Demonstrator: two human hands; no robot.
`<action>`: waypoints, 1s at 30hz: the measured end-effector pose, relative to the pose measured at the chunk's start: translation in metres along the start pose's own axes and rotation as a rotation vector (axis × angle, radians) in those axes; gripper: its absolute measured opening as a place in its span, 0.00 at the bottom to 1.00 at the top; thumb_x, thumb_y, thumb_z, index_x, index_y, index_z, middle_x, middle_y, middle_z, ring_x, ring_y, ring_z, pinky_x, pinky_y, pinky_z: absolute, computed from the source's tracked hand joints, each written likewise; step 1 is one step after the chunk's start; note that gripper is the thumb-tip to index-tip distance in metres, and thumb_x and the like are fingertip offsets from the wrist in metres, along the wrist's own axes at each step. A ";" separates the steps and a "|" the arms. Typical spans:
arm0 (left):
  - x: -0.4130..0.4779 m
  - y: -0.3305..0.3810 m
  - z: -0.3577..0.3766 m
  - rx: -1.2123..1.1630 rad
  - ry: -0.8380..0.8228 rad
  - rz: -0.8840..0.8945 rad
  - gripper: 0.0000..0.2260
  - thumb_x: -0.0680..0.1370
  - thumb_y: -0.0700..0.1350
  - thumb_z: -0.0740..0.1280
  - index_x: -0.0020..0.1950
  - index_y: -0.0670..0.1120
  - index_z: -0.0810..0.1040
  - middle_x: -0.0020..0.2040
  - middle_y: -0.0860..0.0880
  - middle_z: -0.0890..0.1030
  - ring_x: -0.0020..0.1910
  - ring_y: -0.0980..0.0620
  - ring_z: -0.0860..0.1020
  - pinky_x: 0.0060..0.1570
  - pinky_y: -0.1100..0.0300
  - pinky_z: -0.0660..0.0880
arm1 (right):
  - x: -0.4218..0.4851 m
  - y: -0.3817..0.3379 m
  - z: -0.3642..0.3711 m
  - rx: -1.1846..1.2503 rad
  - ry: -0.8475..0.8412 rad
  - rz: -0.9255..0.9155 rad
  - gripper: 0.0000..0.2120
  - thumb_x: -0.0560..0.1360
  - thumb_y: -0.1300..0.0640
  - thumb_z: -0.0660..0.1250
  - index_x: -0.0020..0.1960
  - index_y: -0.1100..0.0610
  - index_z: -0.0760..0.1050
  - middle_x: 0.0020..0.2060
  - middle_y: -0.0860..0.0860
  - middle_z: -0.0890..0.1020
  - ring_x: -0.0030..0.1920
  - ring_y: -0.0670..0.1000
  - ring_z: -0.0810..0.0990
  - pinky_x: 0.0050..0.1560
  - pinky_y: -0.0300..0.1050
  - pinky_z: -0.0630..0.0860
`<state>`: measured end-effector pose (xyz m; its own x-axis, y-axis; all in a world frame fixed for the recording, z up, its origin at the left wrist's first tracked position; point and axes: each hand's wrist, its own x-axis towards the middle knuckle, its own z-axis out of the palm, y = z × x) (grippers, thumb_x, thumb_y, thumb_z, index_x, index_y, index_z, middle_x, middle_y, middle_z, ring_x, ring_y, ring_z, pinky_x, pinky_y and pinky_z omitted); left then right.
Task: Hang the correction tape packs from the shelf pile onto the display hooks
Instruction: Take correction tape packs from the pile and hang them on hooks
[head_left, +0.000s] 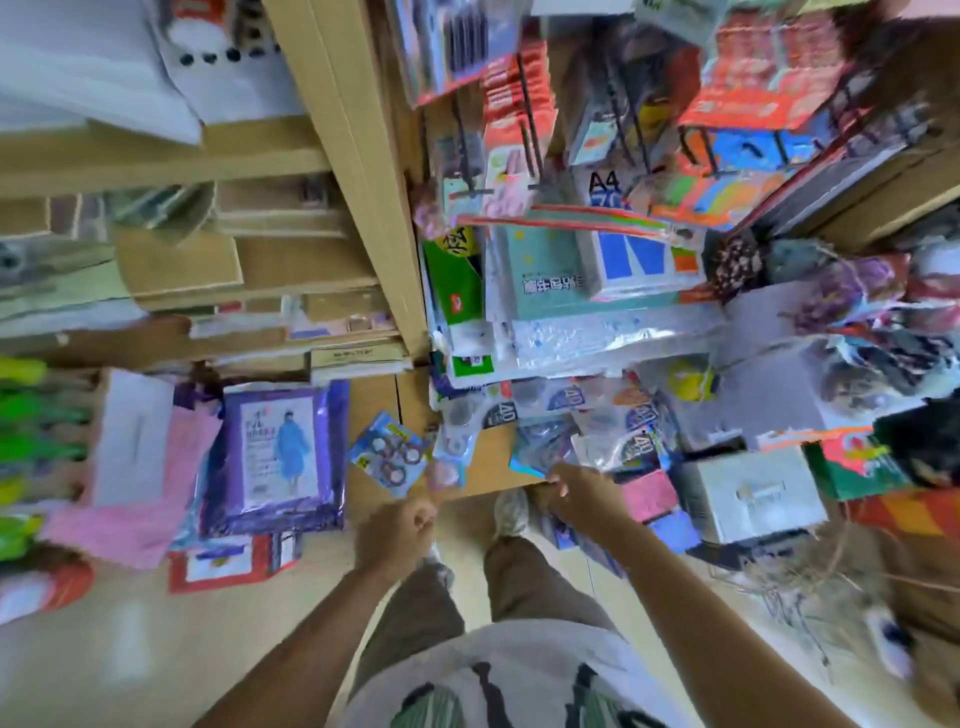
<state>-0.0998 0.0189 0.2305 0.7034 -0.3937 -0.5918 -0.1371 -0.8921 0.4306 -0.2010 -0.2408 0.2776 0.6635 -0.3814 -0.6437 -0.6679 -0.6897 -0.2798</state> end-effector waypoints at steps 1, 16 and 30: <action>0.002 -0.013 0.011 -0.011 -0.005 -0.036 0.05 0.74 0.55 0.68 0.49 0.58 0.79 0.44 0.53 0.85 0.48 0.47 0.84 0.43 0.57 0.76 | 0.005 0.000 0.014 -0.011 -0.013 -0.003 0.09 0.76 0.53 0.65 0.54 0.52 0.79 0.49 0.58 0.84 0.52 0.62 0.82 0.48 0.50 0.76; 0.113 -0.134 0.115 -0.173 -0.072 -0.186 0.18 0.75 0.47 0.68 0.65 0.52 0.74 0.59 0.47 0.81 0.59 0.42 0.78 0.57 0.49 0.77 | 0.154 -0.036 0.170 -0.130 -0.282 -0.136 0.14 0.76 0.55 0.63 0.61 0.48 0.76 0.53 0.52 0.83 0.54 0.58 0.80 0.47 0.46 0.72; 0.161 -0.212 0.188 0.159 0.101 0.030 0.35 0.73 0.49 0.73 0.77 0.45 0.63 0.81 0.46 0.61 0.75 0.38 0.65 0.65 0.43 0.73 | 0.224 -0.046 0.278 -0.395 -0.283 -0.334 0.38 0.77 0.52 0.66 0.80 0.47 0.50 0.81 0.47 0.49 0.76 0.61 0.55 0.70 0.60 0.64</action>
<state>-0.0890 0.1026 -0.0839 0.7626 -0.4038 -0.5053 -0.2621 -0.9071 0.3293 -0.1150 -0.1234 -0.0518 0.6640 0.0381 -0.7467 -0.2255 -0.9420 -0.2486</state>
